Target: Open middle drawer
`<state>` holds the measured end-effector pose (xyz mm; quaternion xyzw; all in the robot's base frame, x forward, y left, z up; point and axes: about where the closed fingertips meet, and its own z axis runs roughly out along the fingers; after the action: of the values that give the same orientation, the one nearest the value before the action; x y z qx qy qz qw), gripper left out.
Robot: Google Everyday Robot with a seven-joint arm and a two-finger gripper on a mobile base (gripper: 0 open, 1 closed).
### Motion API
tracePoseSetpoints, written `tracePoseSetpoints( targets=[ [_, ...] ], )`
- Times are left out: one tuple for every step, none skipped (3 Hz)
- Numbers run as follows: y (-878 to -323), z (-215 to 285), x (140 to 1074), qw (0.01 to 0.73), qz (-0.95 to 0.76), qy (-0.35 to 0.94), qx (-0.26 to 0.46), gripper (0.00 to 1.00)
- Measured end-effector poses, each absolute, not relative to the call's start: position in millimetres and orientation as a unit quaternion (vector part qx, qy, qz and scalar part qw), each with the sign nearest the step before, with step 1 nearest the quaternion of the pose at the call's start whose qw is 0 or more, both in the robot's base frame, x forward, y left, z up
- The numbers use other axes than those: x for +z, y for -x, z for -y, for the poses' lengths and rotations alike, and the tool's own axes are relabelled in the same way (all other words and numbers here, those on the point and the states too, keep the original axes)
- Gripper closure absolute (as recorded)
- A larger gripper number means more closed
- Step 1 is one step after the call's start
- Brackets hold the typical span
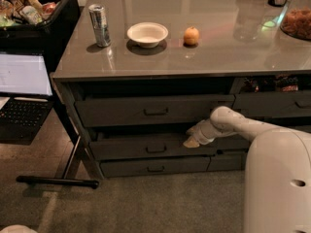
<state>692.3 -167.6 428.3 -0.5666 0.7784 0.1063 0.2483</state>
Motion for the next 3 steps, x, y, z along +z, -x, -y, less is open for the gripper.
tracePoseSetpoints(
  targets=[
    [-681,167,423,0.25,-0.772,0.574,0.108,1.0],
    [-664,173,420,0.241,-0.765,0.586,0.11,1.0],
    [-664,173,424,0.241,-0.765,0.586,0.11,1.0]
  ],
)
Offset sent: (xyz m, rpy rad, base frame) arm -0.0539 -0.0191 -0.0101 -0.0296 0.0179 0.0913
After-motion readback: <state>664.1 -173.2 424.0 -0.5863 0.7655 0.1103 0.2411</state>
